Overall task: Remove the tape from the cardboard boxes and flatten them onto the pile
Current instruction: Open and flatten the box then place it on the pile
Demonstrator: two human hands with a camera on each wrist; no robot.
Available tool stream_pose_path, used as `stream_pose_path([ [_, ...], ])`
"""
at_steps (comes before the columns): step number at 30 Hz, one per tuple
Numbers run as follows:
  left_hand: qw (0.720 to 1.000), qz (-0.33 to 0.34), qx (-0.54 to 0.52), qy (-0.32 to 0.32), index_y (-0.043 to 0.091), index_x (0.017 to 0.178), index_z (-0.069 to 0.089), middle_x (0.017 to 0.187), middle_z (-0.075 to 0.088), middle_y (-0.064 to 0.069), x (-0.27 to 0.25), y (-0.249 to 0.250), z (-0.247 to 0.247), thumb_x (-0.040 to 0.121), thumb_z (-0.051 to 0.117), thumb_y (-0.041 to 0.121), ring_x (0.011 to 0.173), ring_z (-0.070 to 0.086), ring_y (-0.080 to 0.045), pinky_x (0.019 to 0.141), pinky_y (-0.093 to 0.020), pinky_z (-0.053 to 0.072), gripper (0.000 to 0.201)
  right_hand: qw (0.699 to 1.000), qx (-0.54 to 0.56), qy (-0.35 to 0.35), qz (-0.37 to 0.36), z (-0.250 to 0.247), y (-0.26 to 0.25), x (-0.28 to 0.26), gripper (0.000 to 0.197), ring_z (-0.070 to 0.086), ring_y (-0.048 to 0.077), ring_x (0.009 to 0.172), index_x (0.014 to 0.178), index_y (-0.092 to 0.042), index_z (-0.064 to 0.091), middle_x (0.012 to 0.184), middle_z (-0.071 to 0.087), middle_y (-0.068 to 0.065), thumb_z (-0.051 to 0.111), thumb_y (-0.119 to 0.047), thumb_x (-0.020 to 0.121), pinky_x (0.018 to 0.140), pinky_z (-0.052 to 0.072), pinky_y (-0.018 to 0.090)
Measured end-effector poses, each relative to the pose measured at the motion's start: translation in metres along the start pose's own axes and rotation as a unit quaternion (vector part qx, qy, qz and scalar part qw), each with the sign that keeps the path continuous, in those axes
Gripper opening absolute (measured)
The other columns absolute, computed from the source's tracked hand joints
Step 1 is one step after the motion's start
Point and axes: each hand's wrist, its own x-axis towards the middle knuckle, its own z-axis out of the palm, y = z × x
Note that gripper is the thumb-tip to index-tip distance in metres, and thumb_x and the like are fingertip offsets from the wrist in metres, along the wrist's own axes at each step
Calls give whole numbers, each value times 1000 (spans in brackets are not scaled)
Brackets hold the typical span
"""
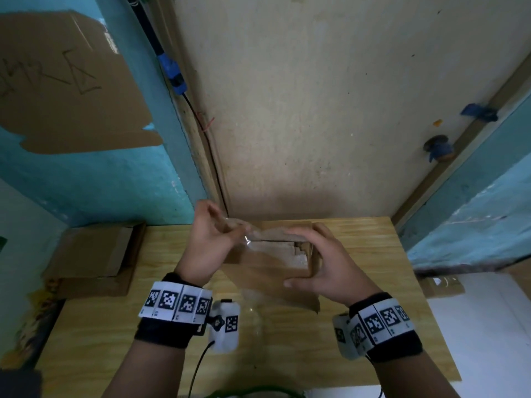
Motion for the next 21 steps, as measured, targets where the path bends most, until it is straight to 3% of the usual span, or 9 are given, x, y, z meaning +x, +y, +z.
stream_pose_path([
  [2,991,-36,-81,99,22,96,39,89,55,-7,3,-3,-14,66,85,12,86,66,-34,84,-57,56,56,1000,1,10,4,-2,9,-2,89,50,-1,120,138,-47,52,128,45,-18,97,-40,61,104,51,32],
  [4,979,-46,-18,200,25,97,41,95,51,-4,11,-5,-38,60,86,22,94,63,-33,88,-58,55,58,999,27,24,17,-6,20,-7,88,51,1,124,136,-47,53,133,47,-17,98,-38,60,105,51,37],
  [5,973,-53,33,223,19,102,42,97,52,-4,15,-8,-52,62,86,20,95,61,-29,88,-55,55,60,998,52,35,22,-9,26,-9,88,51,2,127,136,-46,54,136,48,-16,99,-36,60,106,51,37],
  [7,967,-57,100,227,8,108,41,106,54,-11,21,-19,-73,65,86,17,100,60,-31,85,-48,54,63,993,101,54,25,-13,32,-11,87,50,3,131,136,-41,57,140,51,-14,99,-33,61,106,50,33],
  [11,940,-43,246,234,13,105,34,120,43,-18,14,-35,-77,75,77,7,98,46,-28,80,-34,38,53,993,110,49,18,-13,29,-9,87,50,1,132,135,-37,59,138,55,-15,100,-30,59,106,46,25],
  [13,931,-15,284,230,13,102,31,116,38,-17,10,-43,-73,77,67,-3,93,39,-24,79,-36,37,47,990,129,51,35,-10,30,-5,87,53,1,128,133,-36,60,134,59,-14,100,-30,57,104,50,28],
  [16,916,30,333,224,10,100,33,111,37,-17,1,-54,-69,74,58,-8,86,42,-30,74,-43,41,40,969,211,101,72,-11,33,1,84,63,9,118,129,-35,61,124,67,-13,100,-30,54,92,58,36],
  [19,932,-22,319,170,1,106,37,114,35,-16,-9,-57,-53,78,57,-12,89,40,-27,73,-33,31,37,950,259,148,88,-8,38,6,80,66,21,117,130,-29,62,125,70,-5,98,-25,58,91,60,43],
  [21,938,-25,322,127,0,106,36,117,33,-16,-16,-58,-40,78,53,-17,89,37,-21,76,-31,34,38,938,279,181,100,0,43,8,76,66,23,117,129,-27,62,125,71,-3,96,-21,62,89,60,44],
])
